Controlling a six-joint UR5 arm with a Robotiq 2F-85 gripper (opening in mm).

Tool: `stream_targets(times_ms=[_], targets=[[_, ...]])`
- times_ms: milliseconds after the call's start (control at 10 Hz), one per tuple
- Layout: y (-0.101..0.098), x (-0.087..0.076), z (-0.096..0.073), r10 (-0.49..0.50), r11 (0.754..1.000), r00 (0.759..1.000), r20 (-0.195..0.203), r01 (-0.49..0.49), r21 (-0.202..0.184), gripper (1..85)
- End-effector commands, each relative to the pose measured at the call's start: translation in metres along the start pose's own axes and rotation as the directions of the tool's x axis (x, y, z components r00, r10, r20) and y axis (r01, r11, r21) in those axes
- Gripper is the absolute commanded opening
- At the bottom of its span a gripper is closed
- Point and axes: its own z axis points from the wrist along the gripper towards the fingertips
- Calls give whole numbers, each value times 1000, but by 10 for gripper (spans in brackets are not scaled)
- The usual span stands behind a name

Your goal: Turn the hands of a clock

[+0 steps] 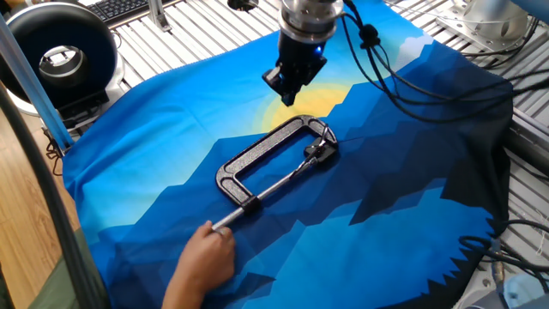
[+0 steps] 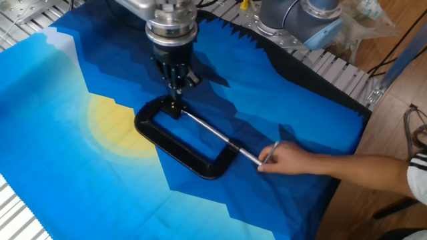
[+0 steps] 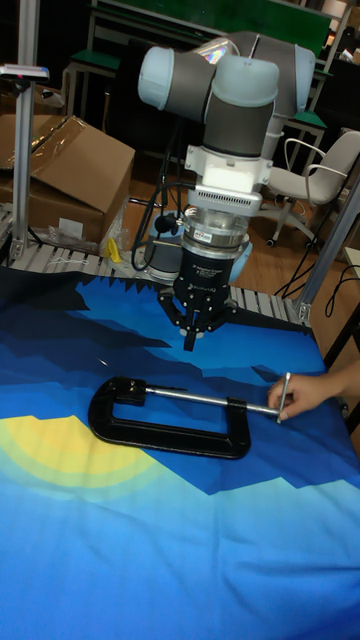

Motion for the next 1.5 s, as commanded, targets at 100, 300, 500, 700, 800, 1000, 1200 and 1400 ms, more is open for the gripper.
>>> stream_targets(times_ms=[100,300,500,700,800,1000,1200,1400], targets=[[1,-22,-12,-62,998,997,-37,63,30,13],[10,-12,-14,-74,997,993,-89,74,-5,13],[3,-18,-13,-90,996,994,-70,91,23,13],[7,-21,-13,-91,996,994,-56,91,10,13],[5,-16,-14,-94,995,993,-74,95,14,13],[2,-1,-19,-84,996,992,-97,85,11,13],[4,20,-20,-59,998,995,-83,60,4,13],[14,30,-13,-40,999,998,-57,40,-6,13]])
